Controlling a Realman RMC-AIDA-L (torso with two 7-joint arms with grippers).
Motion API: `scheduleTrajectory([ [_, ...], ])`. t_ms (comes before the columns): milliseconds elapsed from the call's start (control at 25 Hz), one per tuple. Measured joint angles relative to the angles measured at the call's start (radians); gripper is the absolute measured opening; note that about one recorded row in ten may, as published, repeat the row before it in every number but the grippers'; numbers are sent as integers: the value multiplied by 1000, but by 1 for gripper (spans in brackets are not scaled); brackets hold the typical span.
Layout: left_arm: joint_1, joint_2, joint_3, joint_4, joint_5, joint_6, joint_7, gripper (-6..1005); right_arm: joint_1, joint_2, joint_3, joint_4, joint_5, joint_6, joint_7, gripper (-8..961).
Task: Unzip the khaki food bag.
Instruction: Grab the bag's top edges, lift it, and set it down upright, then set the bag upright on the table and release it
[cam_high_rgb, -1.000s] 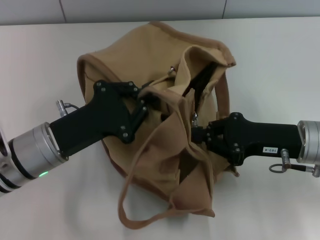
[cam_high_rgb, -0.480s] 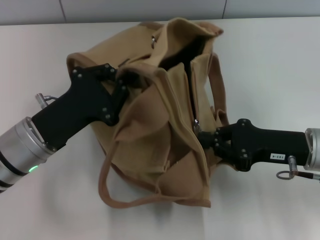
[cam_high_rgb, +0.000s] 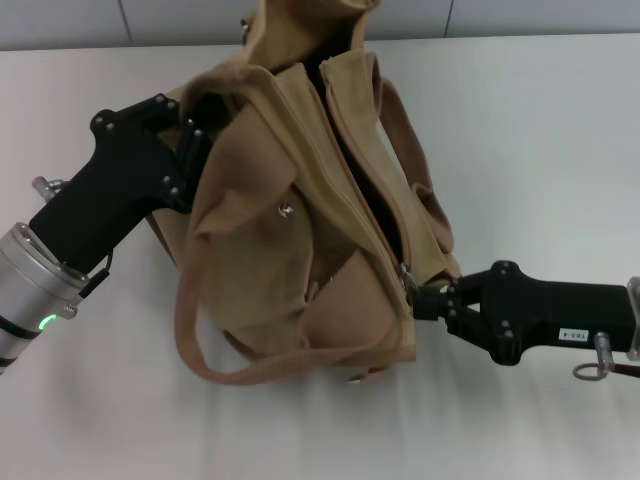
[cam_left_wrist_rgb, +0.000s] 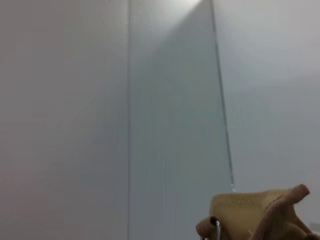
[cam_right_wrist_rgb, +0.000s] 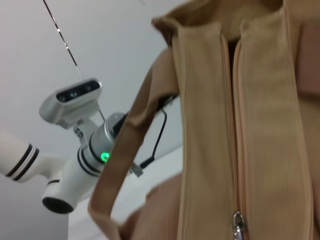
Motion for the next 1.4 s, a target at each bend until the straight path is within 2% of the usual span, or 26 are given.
scheduleTrajectory([
  [360, 2, 0, -45, -11, -2, -4, -41, 57, -14, -6, 8, -4, -85, 0, 5, 51],
  [680, 10, 0, -57, -11, -4, -5, -48, 62, -30, -11, 10, -5, -88, -1, 6, 68],
  [960, 16, 0, -57, -11, -5, -6, -55, 66, -42, -12, 60, -14, -81, -17, 4, 83],
  [1120, 21, 0, -65, -11, -5, -10, -56, 69, -72, -3, 115, -56, -81, -22, -10, 92],
  [1400, 27, 0, -70, -11, -5, -28, -57, 73, -111, 11, 262, -52, -80, -14, -174, 318],
])
